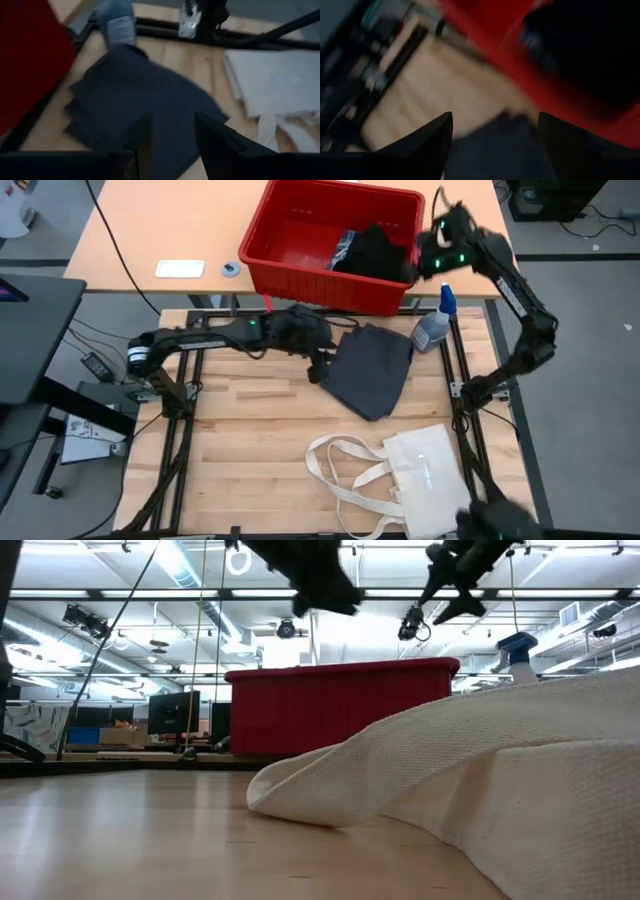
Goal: Fold laundry
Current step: Put the dark blue shirt into the red organizer bin, then return to Home Position
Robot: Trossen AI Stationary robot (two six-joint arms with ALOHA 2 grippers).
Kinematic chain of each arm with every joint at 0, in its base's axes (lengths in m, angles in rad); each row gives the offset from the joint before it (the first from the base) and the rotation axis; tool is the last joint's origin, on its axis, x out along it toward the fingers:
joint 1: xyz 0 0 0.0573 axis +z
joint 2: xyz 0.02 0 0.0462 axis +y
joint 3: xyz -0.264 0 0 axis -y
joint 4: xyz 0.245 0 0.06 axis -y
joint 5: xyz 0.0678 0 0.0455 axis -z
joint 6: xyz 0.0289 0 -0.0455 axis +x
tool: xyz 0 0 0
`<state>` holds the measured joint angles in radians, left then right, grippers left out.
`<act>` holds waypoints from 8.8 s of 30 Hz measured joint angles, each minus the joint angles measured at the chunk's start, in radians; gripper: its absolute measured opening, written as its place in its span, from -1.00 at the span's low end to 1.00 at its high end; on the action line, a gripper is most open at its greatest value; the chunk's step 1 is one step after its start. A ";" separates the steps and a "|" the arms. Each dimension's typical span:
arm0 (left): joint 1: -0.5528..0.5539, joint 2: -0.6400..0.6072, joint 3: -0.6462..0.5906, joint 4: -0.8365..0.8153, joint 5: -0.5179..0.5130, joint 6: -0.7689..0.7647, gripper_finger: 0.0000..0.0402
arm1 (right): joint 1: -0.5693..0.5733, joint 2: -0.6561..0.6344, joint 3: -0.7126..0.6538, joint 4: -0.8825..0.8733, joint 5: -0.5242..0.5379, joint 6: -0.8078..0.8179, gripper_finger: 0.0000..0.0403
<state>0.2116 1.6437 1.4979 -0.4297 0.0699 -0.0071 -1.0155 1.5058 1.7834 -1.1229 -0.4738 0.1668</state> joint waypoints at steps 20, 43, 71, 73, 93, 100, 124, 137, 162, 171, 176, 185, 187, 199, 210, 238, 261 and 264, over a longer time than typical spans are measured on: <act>-0.038 0.511 0.000 0.312 -0.024 -0.247 -0.28 | 0.317 -0.815 -1.295 0.583 0.116 0.822 0.35; -0.041 0.572 0.003 0.184 0.005 -0.356 -0.28 | 0.508 -0.656 -1.643 1.007 0.299 1.016 0.45; -0.078 0.574 -0.003 0.345 0.131 -0.325 -0.28 | 0.628 -0.200 -1.502 1.393 0.428 1.048 -0.07; -0.075 0.550 -0.005 0.299 0.137 -0.322 -0.28 | 0.627 -0.170 -1.480 1.393 0.397 1.012 -0.35; -0.023 -0.131 -0.001 -0.052 -0.121 -0.058 -0.28 | 0.438 -0.190 -0.673 1.059 0.183 0.277 -0.83; 0.005 -0.206 -0.001 -0.135 -0.139 -0.095 -0.28 | 0.255 -0.048 -0.351 1.040 0.146 0.181 -0.83; -0.002 -0.354 0.000 -0.366 -0.185 -0.030 -0.28 | -0.119 0.500 0.101 1.003 0.072 -0.034 -0.82; 0.106 -0.354 0.000 -0.352 -0.120 0.022 -0.28 | -0.131 0.506 0.089 0.646 0.180 -0.114 -0.36; 0.245 -0.585 -0.190 -0.153 -0.090 0.027 -0.28 | -0.281 0.434 0.516 -0.094 -0.003 -0.197 0.73; 0.219 -0.886 -0.807 0.425 -0.159 -0.244 -0.28 | -0.252 0.134 0.329 -0.064 -0.043 -0.203 0.72; 0.223 -1.056 -0.985 0.529 -0.252 -0.320 -0.28 | -0.173 -0.007 0.054 0.132 0.031 -0.176 0.72; 0.223 -1.178 -0.995 0.444 -0.255 -0.291 -0.28 | -0.114 -0.165 -0.224 0.354 0.013 -0.080 0.72; 0.223 -1.184 -0.994 0.426 -0.269 -0.283 -0.28 | -0.072 -0.202 -0.269 0.420 0.011 -0.064 0.72; 0.234 -1.190 -0.994 0.426 -0.342 -0.186 -0.28 | 0.339 -0.199 -0.475 0.729 0.185 0.039 0.72; 0.184 -1.288 -0.996 0.332 -0.128 -0.060 -0.28 | 0.576 -0.380 -0.811 1.094 0.400 0.135 0.72; 0.126 -1.378 -1.395 0.797 -0.106 -0.358 -0.28 | 0.835 -0.871 -1.777 1.752 0.745 0.564 0.72; 0.065 -1.375 -1.487 0.807 -0.106 -0.426 -0.28 | 0.841 -0.887 -1.777 1.712 0.760 0.511 0.72; 0.065 -1.375 -1.487 0.808 -0.106 -0.426 -0.28 | 0.841 -0.886 -1.777 1.712 0.760 0.511 0.72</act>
<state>0.2771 0.2684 0.0109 0.3779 -0.0364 -0.4332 -0.1741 0.6193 0.0063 0.5896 0.2863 0.6778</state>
